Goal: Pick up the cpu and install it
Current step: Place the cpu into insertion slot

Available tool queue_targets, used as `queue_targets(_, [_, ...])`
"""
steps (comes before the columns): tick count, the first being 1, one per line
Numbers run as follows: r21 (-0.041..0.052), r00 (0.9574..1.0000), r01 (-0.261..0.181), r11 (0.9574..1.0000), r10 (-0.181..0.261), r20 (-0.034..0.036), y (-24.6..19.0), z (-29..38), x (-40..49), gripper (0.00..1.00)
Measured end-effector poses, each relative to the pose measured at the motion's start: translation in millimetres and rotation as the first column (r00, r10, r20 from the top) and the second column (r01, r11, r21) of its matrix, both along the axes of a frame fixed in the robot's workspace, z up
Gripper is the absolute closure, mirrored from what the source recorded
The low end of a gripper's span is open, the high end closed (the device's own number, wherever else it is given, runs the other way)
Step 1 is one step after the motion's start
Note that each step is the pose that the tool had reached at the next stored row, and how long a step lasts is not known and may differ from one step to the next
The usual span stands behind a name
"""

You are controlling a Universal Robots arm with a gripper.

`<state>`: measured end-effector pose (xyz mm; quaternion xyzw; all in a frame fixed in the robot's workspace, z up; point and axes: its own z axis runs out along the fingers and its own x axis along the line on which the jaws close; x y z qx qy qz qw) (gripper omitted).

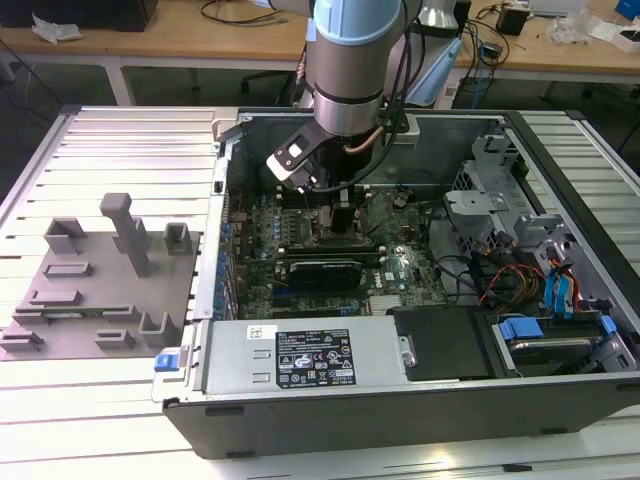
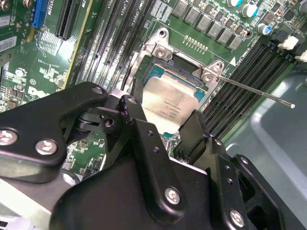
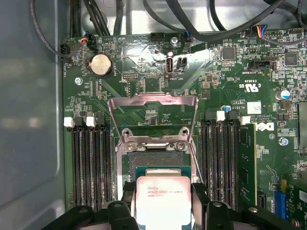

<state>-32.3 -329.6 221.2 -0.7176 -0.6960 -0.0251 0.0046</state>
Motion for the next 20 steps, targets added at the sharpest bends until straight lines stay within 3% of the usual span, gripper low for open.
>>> queue_targets(15, [0.0000,0.9997,-0.025,0.9997,0.025,-0.0005,0.0,-8.9,4.1,0.45])
queue_targets(20, [0.0001,0.9996,-0.027,0.9996,0.027,-0.0021,2.4,-12.7,4.2,0.45])
